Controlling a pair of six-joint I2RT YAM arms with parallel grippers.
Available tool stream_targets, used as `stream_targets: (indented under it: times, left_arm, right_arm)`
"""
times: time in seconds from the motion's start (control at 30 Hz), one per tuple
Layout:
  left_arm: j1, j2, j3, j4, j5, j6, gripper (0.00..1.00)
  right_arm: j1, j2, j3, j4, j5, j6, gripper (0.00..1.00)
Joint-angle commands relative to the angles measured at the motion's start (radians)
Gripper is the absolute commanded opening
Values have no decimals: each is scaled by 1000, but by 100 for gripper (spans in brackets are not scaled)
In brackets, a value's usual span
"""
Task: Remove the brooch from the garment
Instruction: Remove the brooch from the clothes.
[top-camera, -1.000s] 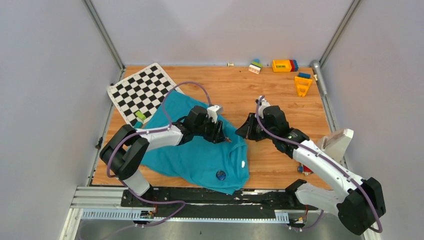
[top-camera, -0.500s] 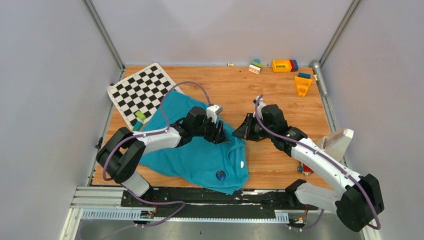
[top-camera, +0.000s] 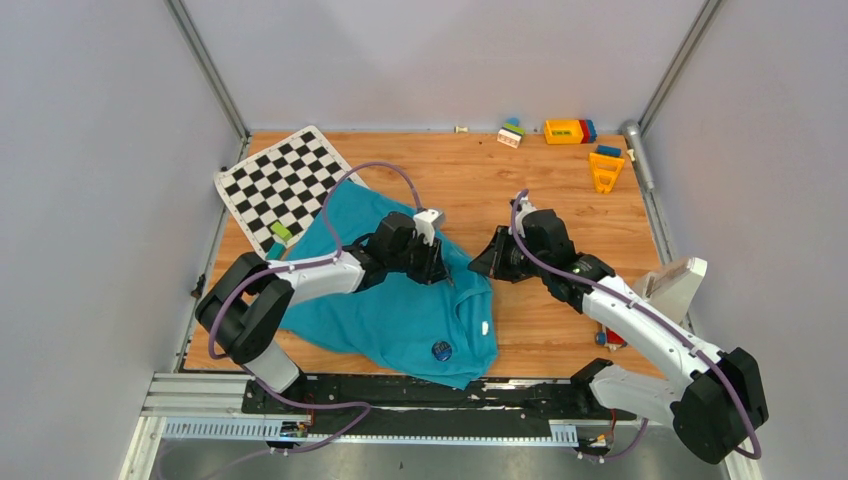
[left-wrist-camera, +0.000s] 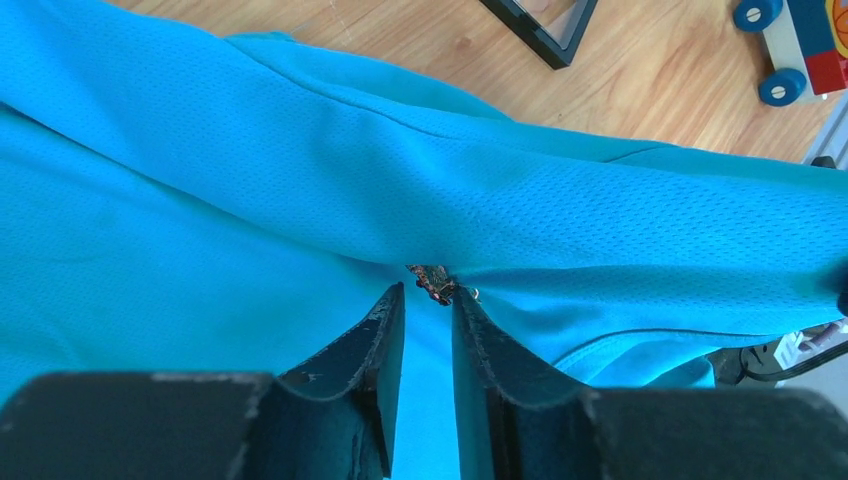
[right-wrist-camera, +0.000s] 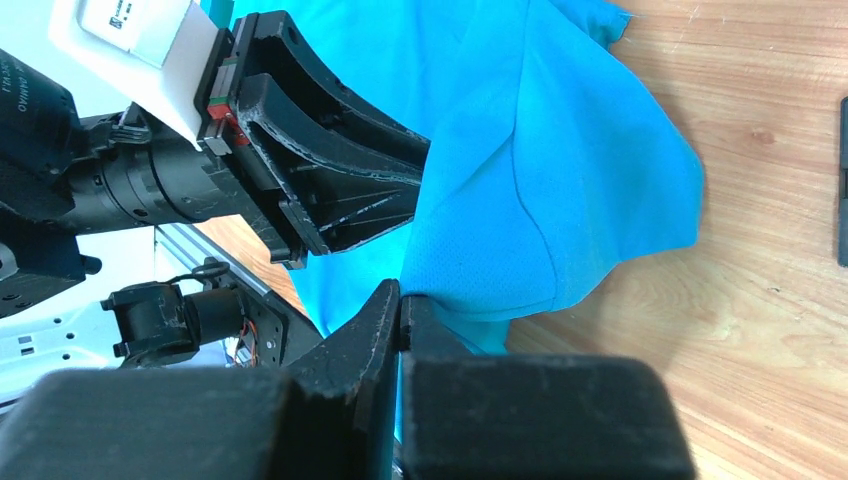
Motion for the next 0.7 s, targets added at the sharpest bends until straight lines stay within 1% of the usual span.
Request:
stream_targets:
  times: [0.0, 0.03, 0.07, 0.1, 0.2, 0.33, 0.5, 0.67]
  left_arm:
    - [-2, 13, 42, -27, -36, 9, 27]
    - [-2, 18, 43, -30, -34, 8, 25]
    - [0, 20, 46, -30, -32, 9, 20]
    - [0, 22, 47, -31, -29, 9, 18]
    - [1, 26, 49, -33, -26, 11, 8]
    - [4, 31, 52, -40, -31, 14, 0]
    - [11, 51, 59, -50, -39, 15, 0]
    - [11, 67, 67, -54, -40, 16, 0]
  right_arm:
    - [1, -17, 34, 15, 18, 6, 0]
    - [1, -14, 35, 14, 19, 7, 0]
    - [0, -12, 33, 15, 19, 8, 0]
    - [0, -9, 33, 14, 21, 8, 0]
    - [0, 10, 33, 18, 29, 6, 0]
    - [0, 60, 34, 28, 52, -3, 0]
    - [-2, 117, 26, 33, 97, -9, 0]
    - [-2, 135, 13, 38, 159, -15, 0]
